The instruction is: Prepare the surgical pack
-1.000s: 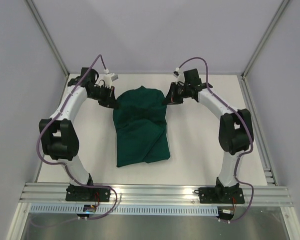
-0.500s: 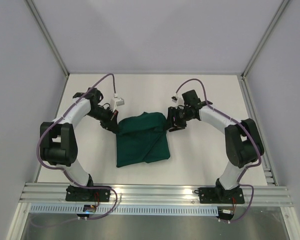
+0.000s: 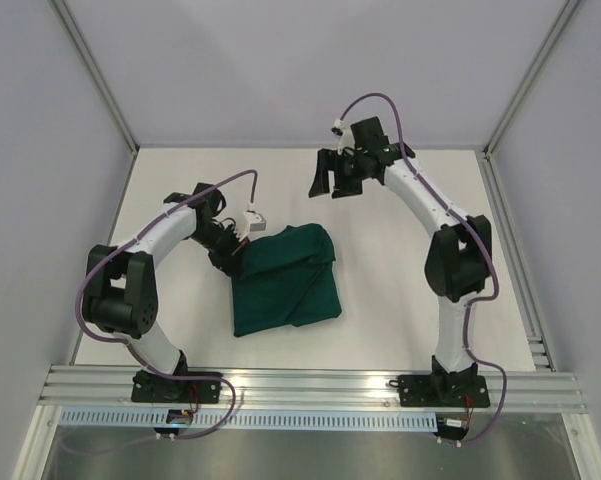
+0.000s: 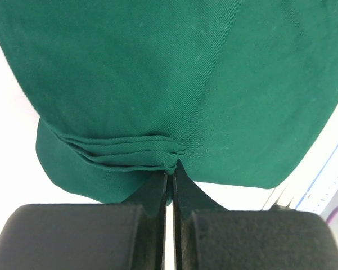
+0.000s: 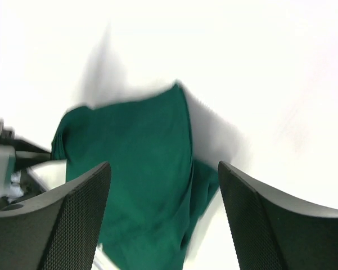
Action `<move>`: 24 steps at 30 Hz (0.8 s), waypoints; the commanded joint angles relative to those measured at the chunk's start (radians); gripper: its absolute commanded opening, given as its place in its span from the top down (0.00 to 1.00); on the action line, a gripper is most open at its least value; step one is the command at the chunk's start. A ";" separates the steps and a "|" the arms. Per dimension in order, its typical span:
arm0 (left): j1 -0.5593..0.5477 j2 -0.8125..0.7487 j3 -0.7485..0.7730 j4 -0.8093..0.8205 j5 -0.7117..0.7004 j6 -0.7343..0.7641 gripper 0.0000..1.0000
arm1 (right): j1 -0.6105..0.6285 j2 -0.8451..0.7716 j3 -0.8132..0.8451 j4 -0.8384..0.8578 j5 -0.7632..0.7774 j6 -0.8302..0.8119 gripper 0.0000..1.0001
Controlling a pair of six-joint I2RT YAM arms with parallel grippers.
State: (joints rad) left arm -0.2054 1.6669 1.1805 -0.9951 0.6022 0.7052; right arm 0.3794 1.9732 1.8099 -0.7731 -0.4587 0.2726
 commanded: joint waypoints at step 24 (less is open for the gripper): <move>-0.017 -0.027 -0.021 0.033 -0.074 0.025 1.00 | 0.061 0.461 0.236 0.150 -0.588 0.257 1.00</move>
State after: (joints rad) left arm -0.2222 1.6638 1.1694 -0.9718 0.5625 0.7074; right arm 0.4400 2.5179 2.0415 -0.7177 -0.9756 0.4740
